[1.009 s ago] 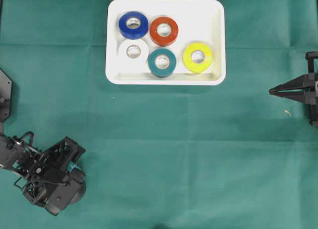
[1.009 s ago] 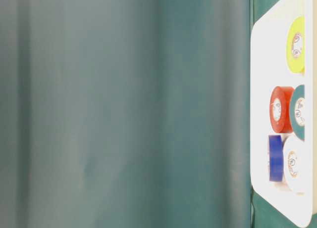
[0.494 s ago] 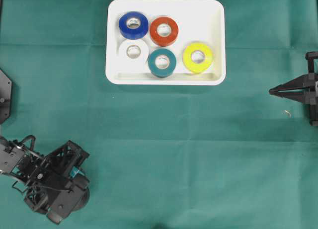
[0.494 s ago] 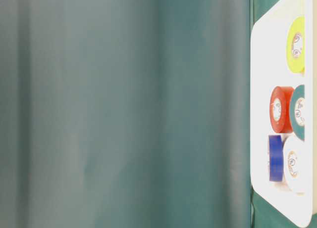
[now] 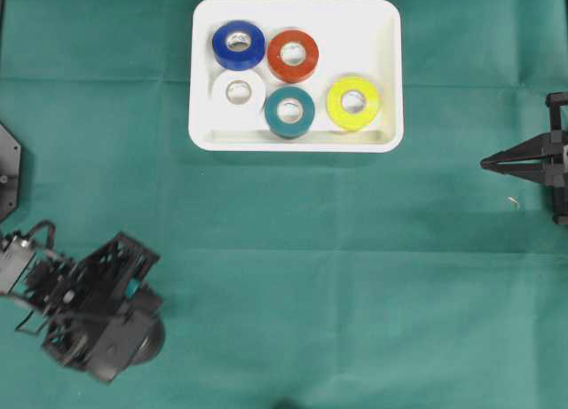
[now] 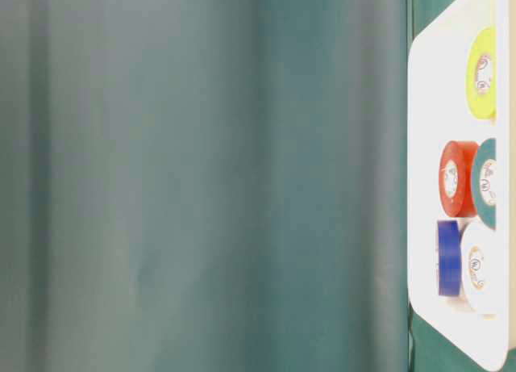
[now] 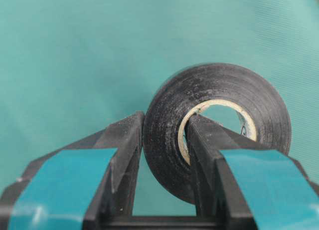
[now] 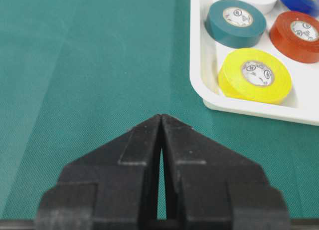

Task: Put the tape into the white case with the left arm.
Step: 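Move the left gripper down to the black tape roll and grasp it, then carry the black roll into the tray's upper right area and release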

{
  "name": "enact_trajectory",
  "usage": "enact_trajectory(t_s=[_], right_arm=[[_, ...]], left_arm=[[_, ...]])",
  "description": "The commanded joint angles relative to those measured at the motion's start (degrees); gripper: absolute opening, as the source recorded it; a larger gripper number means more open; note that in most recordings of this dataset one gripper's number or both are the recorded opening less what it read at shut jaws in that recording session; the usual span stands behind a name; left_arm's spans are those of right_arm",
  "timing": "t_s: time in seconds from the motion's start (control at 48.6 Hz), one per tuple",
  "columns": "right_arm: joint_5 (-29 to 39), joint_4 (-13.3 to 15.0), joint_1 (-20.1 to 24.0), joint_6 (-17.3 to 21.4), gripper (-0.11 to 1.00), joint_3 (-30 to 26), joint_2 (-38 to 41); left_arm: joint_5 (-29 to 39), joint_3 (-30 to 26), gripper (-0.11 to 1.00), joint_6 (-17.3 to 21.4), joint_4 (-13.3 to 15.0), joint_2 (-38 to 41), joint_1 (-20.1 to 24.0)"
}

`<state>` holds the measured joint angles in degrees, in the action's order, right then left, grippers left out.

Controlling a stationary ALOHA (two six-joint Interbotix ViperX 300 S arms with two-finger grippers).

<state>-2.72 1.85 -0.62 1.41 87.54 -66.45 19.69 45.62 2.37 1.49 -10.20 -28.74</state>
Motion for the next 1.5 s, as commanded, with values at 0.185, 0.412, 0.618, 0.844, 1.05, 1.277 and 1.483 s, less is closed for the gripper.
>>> enact_trajectory(t_s=[0.185,0.412,0.618,0.844,1.05,1.277,1.483], right_arm=[[-0.6,0.0,0.0,0.1,-0.09,-0.6,0.4],[-0.6,0.0,0.0,0.1,-0.09,-0.5,0.4],[-0.8,0.0,0.0,0.1,-0.09,-0.5,0.4],[-0.8,0.1,0.0,0.1,-0.09,-0.5,0.5],[-1.2,0.0,0.0,0.1,-0.09,-0.4,0.6],[-1.5,0.0,0.0,0.1,-0.09,-0.3,0.6],[-1.5,0.1,0.0,0.1,-0.09,-0.4,0.6]], left_arm=[[-0.2,-2.0,0.24,0.2,-0.3,-1.2,10.9],[-1.0,-4.7,0.24,1.1,-0.3,-0.4,19.4],[-2.5,-7.5,0.24,4.8,-0.3,1.6,26.0],[-4.3,-11.7,0.24,8.5,-0.3,5.4,32.5],[-5.5,-15.9,0.24,11.4,-0.3,9.2,36.7],[-5.5,-21.1,0.24,13.6,-0.3,13.7,39.5],[-5.4,-25.3,0.24,13.6,-0.3,17.2,42.2]])
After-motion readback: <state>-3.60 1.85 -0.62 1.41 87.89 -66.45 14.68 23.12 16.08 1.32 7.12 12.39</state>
